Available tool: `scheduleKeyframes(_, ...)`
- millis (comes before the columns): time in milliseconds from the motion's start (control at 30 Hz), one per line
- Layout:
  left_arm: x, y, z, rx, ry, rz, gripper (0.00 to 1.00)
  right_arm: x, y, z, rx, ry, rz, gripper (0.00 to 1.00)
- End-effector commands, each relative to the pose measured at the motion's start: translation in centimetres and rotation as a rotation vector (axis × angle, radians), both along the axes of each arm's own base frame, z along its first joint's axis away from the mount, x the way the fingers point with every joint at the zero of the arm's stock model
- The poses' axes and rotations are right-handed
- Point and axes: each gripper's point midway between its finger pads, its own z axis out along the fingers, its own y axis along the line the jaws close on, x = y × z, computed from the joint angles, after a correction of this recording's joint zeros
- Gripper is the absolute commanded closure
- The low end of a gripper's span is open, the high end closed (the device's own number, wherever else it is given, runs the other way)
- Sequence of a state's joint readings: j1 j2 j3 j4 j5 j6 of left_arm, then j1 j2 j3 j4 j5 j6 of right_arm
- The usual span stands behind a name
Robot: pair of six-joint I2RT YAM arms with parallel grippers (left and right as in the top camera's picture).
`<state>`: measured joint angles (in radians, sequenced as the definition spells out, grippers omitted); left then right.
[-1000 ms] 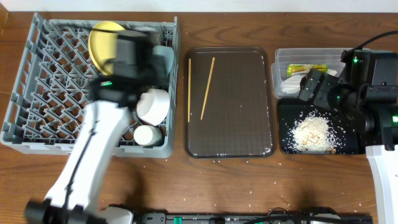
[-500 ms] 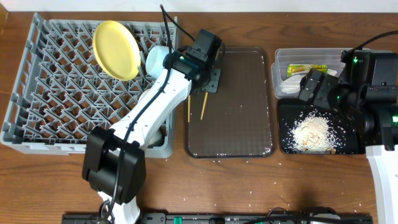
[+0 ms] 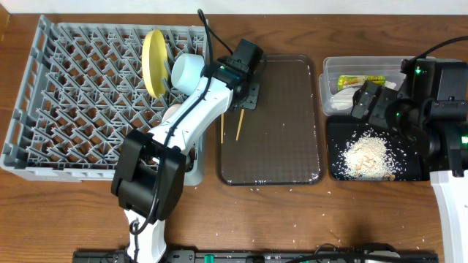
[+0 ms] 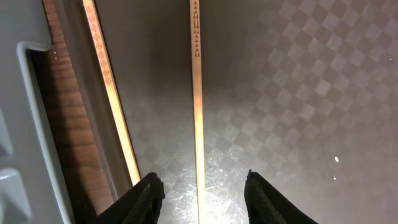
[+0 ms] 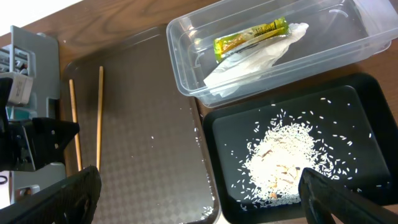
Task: Sort waste into correct bins and load items into the dishwasher
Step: 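Move left gripper to a wooden chopstick on tray and grasp it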
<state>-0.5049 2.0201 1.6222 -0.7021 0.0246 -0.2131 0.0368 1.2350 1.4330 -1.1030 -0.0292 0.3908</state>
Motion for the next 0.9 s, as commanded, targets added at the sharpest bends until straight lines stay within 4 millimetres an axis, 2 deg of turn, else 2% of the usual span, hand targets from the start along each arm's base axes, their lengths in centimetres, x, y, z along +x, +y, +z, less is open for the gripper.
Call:
scheduleKeyframes(0,0.7,0.2,-0.6,0.016,-0.006,0.013,0.55,0.0,-0.4,0.2,0.001,-0.005,-0.021,0.01)
scheduleKeyframes(300,0.7,0.1,-4.1,0.045,0.048,0.011,0.56,0.0,-0.4,0.2,0.001,-0.005,-0.021,0.01)
scheduleKeyframes(867,0.3,-0.6,-7.6,0.068,0.09,-0.006,0.57,0.0,-0.4,0.2,0.001,-0.005,-0.021,0.01)
